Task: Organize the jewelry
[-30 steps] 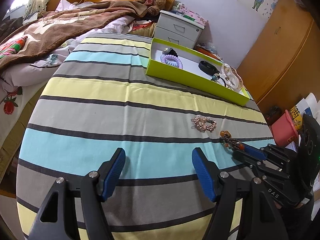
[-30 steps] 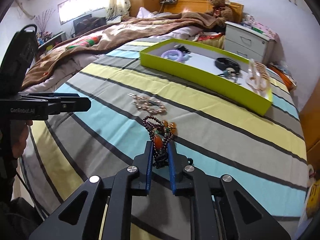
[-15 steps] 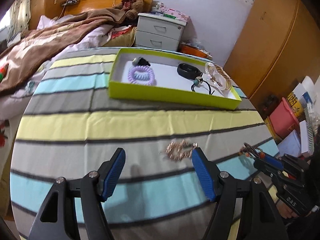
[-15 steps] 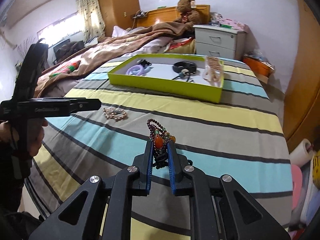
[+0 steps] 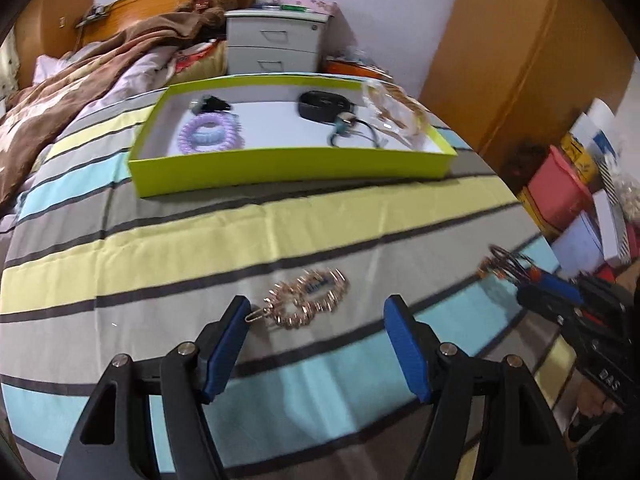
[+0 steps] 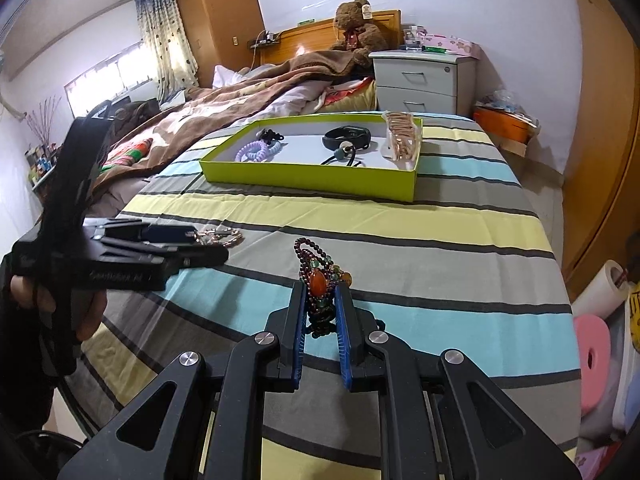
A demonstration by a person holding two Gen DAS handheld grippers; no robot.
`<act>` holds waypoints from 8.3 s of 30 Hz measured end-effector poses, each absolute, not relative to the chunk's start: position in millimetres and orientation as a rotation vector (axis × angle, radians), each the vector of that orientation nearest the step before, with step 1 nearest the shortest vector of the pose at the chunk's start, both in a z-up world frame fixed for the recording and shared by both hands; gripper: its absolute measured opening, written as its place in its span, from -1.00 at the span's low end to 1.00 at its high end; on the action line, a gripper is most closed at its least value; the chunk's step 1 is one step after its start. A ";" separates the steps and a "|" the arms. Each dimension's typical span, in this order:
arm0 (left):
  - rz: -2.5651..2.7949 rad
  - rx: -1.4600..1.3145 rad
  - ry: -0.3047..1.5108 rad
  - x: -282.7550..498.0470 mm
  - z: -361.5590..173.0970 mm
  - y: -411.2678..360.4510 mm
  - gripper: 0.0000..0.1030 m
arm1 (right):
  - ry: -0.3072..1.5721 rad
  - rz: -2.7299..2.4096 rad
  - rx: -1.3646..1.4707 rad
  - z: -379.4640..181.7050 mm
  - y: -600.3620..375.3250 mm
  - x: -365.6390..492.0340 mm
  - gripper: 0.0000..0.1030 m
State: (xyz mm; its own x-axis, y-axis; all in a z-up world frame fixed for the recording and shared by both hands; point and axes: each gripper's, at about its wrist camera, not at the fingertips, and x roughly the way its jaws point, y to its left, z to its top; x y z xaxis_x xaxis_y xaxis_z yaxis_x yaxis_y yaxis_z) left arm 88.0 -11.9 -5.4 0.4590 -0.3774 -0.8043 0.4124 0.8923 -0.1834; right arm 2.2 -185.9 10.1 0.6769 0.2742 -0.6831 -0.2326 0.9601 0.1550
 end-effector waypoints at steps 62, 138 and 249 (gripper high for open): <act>-0.365 0.161 0.893 78.9 14.4 -29.6 -0.48 | 0.737 0.286 0.047 25.7 -180.3 0.8 -0.72; -0.313 0.011 0.890 199.3 21.2 -16.2 -0.48 | 0.940 0.465 0.053 17.6 -121.0 269.5 -0.72; -0.086 0.034 0.764 92.7 49.0 -6.8 -0.03 | 0.660 0.061 0.069 61.2 -168.6 53.9 -0.04</act>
State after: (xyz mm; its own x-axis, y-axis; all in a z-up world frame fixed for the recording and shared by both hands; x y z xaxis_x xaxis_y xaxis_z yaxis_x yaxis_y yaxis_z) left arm 92.7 -6.8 49.0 0.7191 -0.0651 -0.6919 0.0901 0.9959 -0.0001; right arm 53.9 -168.6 61.2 0.7883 0.0781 -0.6103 -0.0345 0.9960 0.0830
